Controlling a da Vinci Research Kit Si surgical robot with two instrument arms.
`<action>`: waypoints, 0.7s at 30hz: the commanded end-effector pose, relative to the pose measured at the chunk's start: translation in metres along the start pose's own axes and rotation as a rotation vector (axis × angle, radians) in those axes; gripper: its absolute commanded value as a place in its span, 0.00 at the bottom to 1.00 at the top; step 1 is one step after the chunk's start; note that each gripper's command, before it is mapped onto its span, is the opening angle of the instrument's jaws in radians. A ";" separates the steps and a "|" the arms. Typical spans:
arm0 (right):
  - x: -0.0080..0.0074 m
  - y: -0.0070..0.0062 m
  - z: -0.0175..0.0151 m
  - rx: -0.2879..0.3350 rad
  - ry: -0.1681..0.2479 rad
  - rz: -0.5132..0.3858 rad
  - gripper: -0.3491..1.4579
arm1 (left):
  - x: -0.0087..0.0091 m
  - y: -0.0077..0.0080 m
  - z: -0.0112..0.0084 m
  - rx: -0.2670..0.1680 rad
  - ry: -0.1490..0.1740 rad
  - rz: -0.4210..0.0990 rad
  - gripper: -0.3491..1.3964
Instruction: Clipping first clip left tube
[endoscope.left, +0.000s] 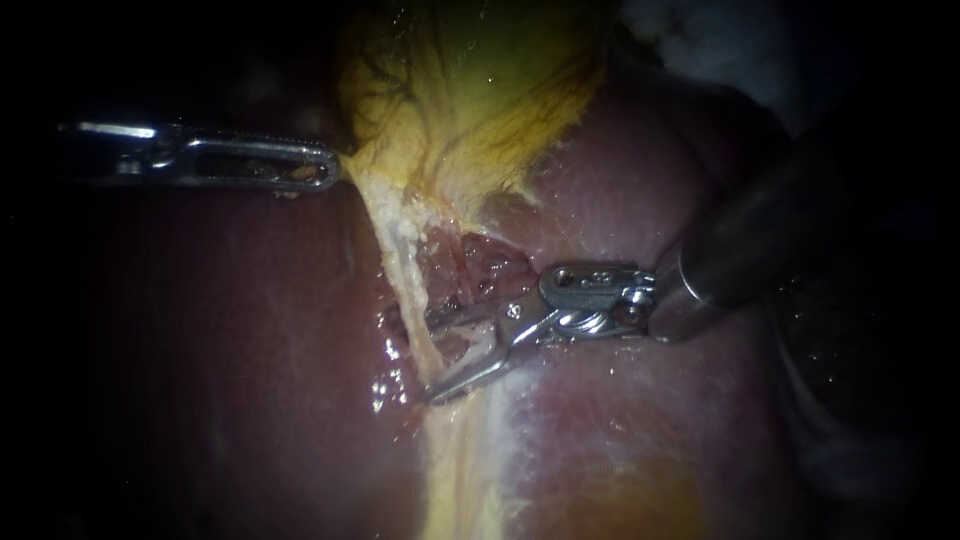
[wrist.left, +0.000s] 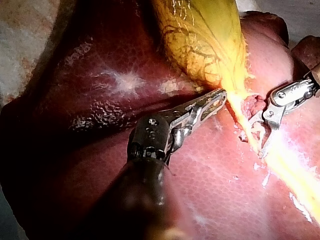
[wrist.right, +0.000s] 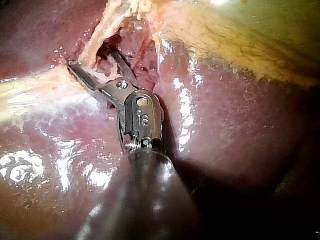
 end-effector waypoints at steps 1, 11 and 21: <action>0.0001 -0.0001 0.0000 0.001 0.000 0.000 0.50 | 0.0000 0.0000 0.0000 0.000 0.000 0.000 0.00; 0.0029 -0.0020 -0.0016 0.014 0.004 0.019 0.50 | 0.0000 0.0000 0.0000 0.000 0.000 0.000 0.00; 0.0046 -0.0042 -0.0034 0.050 0.044 0.029 0.50 | 0.0000 0.0000 0.0000 0.000 0.000 0.000 0.00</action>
